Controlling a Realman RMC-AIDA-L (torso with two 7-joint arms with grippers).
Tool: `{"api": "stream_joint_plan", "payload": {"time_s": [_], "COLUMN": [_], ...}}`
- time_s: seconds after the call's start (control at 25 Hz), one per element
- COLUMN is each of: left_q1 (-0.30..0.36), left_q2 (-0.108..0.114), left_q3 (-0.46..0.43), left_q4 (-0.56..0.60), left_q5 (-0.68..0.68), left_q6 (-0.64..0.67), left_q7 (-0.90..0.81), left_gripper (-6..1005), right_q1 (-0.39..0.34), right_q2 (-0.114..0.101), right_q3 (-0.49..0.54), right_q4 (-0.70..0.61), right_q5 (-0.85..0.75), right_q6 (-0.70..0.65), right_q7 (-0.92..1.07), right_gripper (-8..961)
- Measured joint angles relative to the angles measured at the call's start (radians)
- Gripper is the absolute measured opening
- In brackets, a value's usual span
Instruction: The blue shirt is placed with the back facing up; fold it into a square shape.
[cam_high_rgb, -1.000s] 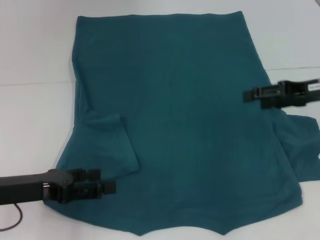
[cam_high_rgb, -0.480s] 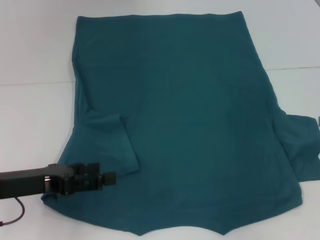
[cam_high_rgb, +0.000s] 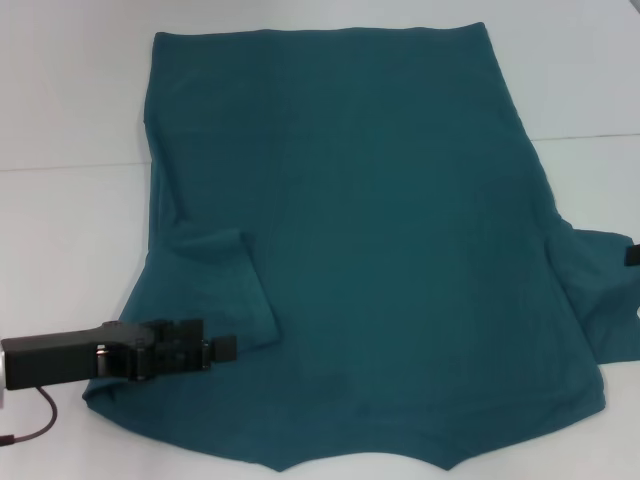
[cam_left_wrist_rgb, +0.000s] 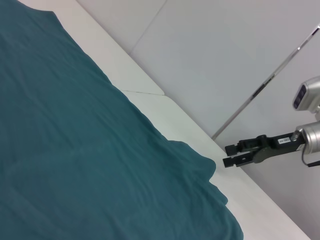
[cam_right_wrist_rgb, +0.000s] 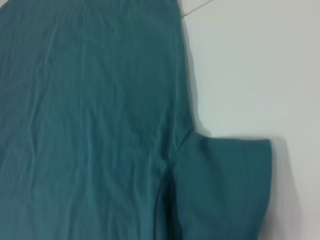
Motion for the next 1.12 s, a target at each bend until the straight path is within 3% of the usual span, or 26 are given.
{"api": "stream_joint_plan", "payload": {"time_s": [0.36,0.96,1.12], "left_q1": [0.011,0.011,0.011], "left_q2": [0.005,0.005,0.005], "left_q3": [-0.006,-0.006,-0.006], "left_q4": [-0.001,-0.001,-0.001], "left_q5": [0.000,0.001,0.002], "left_q6": [-0.023,-0.024,-0.022], "left_q7": [-0.010,-0.012,-0.018], "left_gripper": [908,909,908], "right_q1": [0.036,0.049,0.048], "right_q2": [0.037,0.040,0.038], "right_q3": [-0.025,-0.027,-0.031], "right_q4": [0.072,0.111,0.107], "right_q5": [-0.002,0.036,0.036], "right_q6": [0.135,0.147,0.141], "right_q7": [-0.022,-0.032,-0.034], "right_gripper": [921,914,716]}}
